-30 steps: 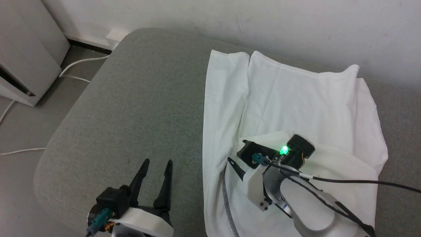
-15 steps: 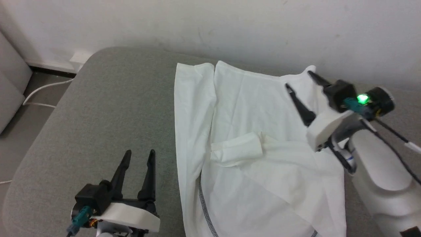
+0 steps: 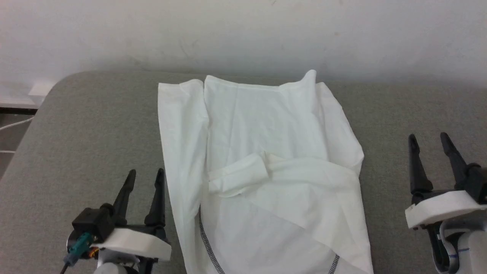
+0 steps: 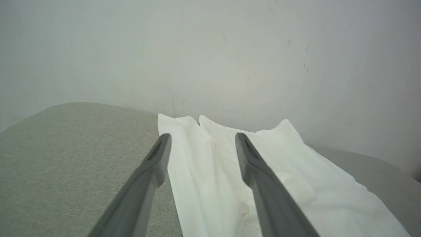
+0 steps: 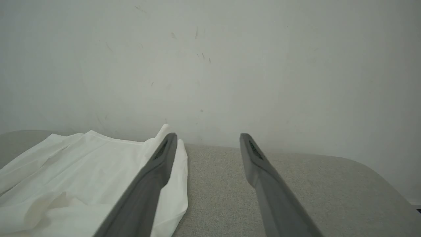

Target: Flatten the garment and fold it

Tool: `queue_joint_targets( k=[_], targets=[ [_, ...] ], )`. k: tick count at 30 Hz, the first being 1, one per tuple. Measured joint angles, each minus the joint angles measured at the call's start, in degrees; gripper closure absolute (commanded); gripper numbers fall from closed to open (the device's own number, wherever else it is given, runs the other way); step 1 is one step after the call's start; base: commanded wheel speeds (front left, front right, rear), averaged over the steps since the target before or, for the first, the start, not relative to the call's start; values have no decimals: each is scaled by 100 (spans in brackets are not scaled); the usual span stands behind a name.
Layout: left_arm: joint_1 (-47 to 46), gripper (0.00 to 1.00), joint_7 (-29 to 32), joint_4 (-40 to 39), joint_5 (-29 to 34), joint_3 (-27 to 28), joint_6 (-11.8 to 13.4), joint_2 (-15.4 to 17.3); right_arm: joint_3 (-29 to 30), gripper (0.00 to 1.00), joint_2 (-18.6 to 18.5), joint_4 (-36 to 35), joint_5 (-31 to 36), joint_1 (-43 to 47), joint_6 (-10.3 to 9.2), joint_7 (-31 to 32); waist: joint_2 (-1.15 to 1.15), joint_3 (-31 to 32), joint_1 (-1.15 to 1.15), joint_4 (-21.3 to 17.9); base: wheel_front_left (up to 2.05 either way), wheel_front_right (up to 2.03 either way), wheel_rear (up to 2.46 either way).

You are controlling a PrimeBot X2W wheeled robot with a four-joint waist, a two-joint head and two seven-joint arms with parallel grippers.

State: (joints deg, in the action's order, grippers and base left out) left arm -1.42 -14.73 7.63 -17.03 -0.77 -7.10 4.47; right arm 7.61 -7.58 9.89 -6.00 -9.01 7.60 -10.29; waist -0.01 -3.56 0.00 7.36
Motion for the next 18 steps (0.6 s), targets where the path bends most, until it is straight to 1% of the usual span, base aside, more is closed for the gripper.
queue_joint_targets(
  k=[2,4,6,8,11,14,16,18],
  targets=[
    [-146,0,1,130,14,-12,0,126,40,0,183,-364,7,240,0,99,0,-49,0,-126,0,0,0],
    [-393,0,108,246,19,-58,0,292,64,0,275,-699,9,376,0,208,0,-127,0,-249,0,0,0],
    [-745,0,398,350,-24,-97,-1,460,127,0,327,-1006,12,448,0,296,0,-246,0,-353,0,0,0],
    [-1164,0,805,460,-133,-113,-1,705,165,0,357,-1284,20,463,0,407,0,-396,0,-446,0,0,0],
    [-1924,0,1530,664,-387,-130,-2,1157,180,0,401,-1634,44,460,0,524,0,-673,0,-579,0,0,0],
    [-2761,0,2261,977,-645,-194,-2,1712,183,0,422,-1849,49,455,0,595,0,-977,1,-719,0,0,0],
    [-3284,0,2799,1274,-917,-323,-3,2068,183,0,431,-1914,48,448,0,622,0,-1183,1,-818,0,0,0],
    [-3723,0,3318,1577,-1006,-520,-18,2443,169,0,437,-1937,44,432,0,621,0,-1391,2,-925,0,0,0]
  ],
)
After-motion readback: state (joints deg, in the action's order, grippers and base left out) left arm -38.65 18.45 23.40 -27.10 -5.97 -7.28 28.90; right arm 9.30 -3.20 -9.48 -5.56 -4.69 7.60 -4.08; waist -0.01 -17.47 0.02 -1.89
